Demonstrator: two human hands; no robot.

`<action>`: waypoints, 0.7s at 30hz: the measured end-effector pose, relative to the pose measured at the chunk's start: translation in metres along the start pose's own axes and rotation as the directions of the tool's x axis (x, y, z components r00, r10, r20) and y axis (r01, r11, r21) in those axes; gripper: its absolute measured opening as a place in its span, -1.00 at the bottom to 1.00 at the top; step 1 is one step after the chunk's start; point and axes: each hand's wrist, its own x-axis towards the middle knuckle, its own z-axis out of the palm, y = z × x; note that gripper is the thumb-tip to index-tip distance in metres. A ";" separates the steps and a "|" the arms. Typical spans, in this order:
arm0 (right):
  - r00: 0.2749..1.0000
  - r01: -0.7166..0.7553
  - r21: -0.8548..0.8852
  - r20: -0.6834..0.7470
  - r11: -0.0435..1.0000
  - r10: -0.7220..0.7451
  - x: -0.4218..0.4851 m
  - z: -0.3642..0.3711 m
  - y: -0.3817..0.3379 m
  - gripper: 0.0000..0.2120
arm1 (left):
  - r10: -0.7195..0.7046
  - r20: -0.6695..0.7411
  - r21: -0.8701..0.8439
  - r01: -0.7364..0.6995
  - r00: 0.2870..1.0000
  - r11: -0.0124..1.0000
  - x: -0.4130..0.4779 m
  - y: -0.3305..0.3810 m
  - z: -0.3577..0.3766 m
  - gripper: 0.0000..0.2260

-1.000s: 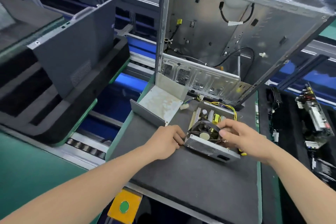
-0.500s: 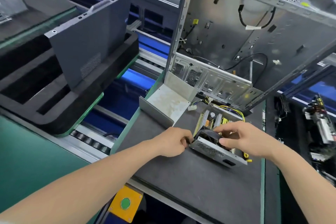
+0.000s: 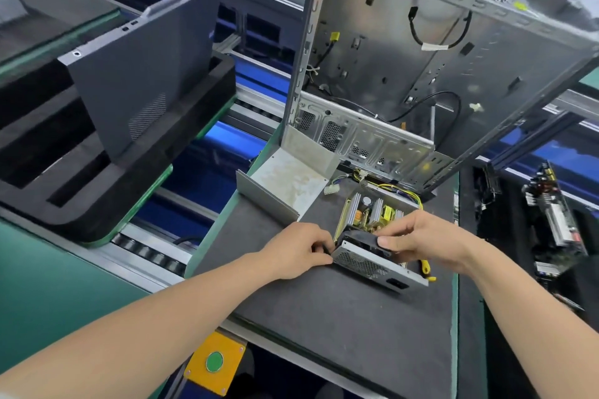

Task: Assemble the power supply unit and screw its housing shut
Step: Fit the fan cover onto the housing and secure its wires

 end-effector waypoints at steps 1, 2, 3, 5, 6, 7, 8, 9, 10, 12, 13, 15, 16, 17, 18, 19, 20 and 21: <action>1.000 0.015 -0.002 -0.003 1.000 -0.015 0.000 0.000 0.002 -0.87 | 0.018 -0.001 0.025 -0.018 1.000 1.000 0.000 -0.001 0.001 -0.91; 0.999 0.032 -0.023 -0.009 0.999 -0.032 0.000 0.000 0.003 -0.90 | 0.038 0.005 0.054 -0.038 0.999 0.998 0.000 -0.001 0.002 -0.91; 0.999 0.052 -0.064 -0.011 0.997 -0.053 0.000 0.000 0.003 -0.93 | 0.054 0.015 0.084 -0.055 0.998 0.995 0.000 -0.002 0.003 -0.91; 0.996 0.084 -0.183 -0.012 0.980 -0.087 0.000 0.002 0.001 -0.94 | 0.071 0.030 0.143 -0.074 0.997 0.987 -0.001 -0.002 0.005 -0.87; 0.994 0.098 -0.250 -0.013 0.963 -0.104 0.000 0.003 0.000 -0.94 | 0.072 0.031 0.164 -0.076 0.997 0.984 -0.001 -0.001 0.006 -0.86; 0.993 0.112 -0.315 -0.012 0.943 -0.122 0.000 0.003 -0.002 -0.95 | 0.073 0.029 0.174 -0.077 0.997 0.982 -0.002 -0.001 0.006 -0.85; 0.990 0.130 -0.381 -0.006 0.915 -0.144 0.000 0.004 -0.003 -0.93 | 0.075 0.024 0.174 -0.078 0.997 0.982 -0.002 -0.002 0.006 -0.84; 0.985 0.154 -0.444 0.004 0.883 -0.170 -0.001 0.005 -0.003 -0.88 | 0.079 0.017 0.167 -0.080 0.997 0.983 -0.002 -0.002 0.007 -0.85; 0.980 0.180 -0.484 0.016 0.857 -0.197 -0.002 0.005 -0.003 -0.86 | 0.078 0.008 0.150 -0.079 0.997 0.986 -0.002 -0.003 0.007 -0.86; 0.971 0.214 -0.484 0.006 0.848 -0.241 -0.004 0.005 -0.001 -0.92 | 0.063 -0.020 0.095 -0.061 0.998 0.994 -0.002 -0.004 0.007 -0.90; 0.966 0.221 -0.474 -0.016 0.852 -0.260 -0.004 0.004 0.002 -0.96 | 0.056 -0.034 0.073 -0.054 0.998 0.996 -0.002 -0.004 0.008 -0.90; 0.955 0.223 -0.465 -0.071 0.857 -0.287 -0.004 0.005 0.008 -0.94 | 0.054 -0.047 0.050 -0.051 0.997 0.997 -0.003 -0.005 0.009 -0.86; 0.952 0.225 -0.456 -0.085 0.861 -0.294 -0.003 0.005 0.010 -0.94 | 0.055 -0.050 0.046 -0.053 0.997 0.998 -0.003 -0.005 0.009 -0.85; 0.950 0.232 -0.440 -0.091 0.868 -0.300 -0.003 0.006 0.013 -0.93 | 0.055 -0.052 0.044 -0.053 0.997 0.998 -0.003 -0.005 0.010 -0.85; 0.949 0.238 -0.423 -0.092 0.874 -0.302 -0.003 0.006 0.015 -0.92 | 0.055 -0.056 0.042 -0.053 0.997 0.998 -0.002 -0.006 0.010 -0.85; 0.949 0.240 -0.404 -0.095 0.883 -0.302 -0.003 0.006 0.017 -0.92 | 0.055 -0.058 0.037 -0.053 0.997 0.998 -0.002 -0.006 0.010 -0.84; 0.948 0.242 -0.383 -0.101 0.891 -0.301 -0.002 0.006 0.020 -0.91 | 0.056 -0.059 0.029 -0.054 0.997 0.998 -0.002 -0.007 0.010 -0.84; 0.948 0.243 -0.357 -0.108 0.902 -0.298 -0.002 0.006 0.022 -0.91 | 0.057 -0.059 0.020 -0.056 0.997 0.998 -0.001 -0.008 0.010 -0.85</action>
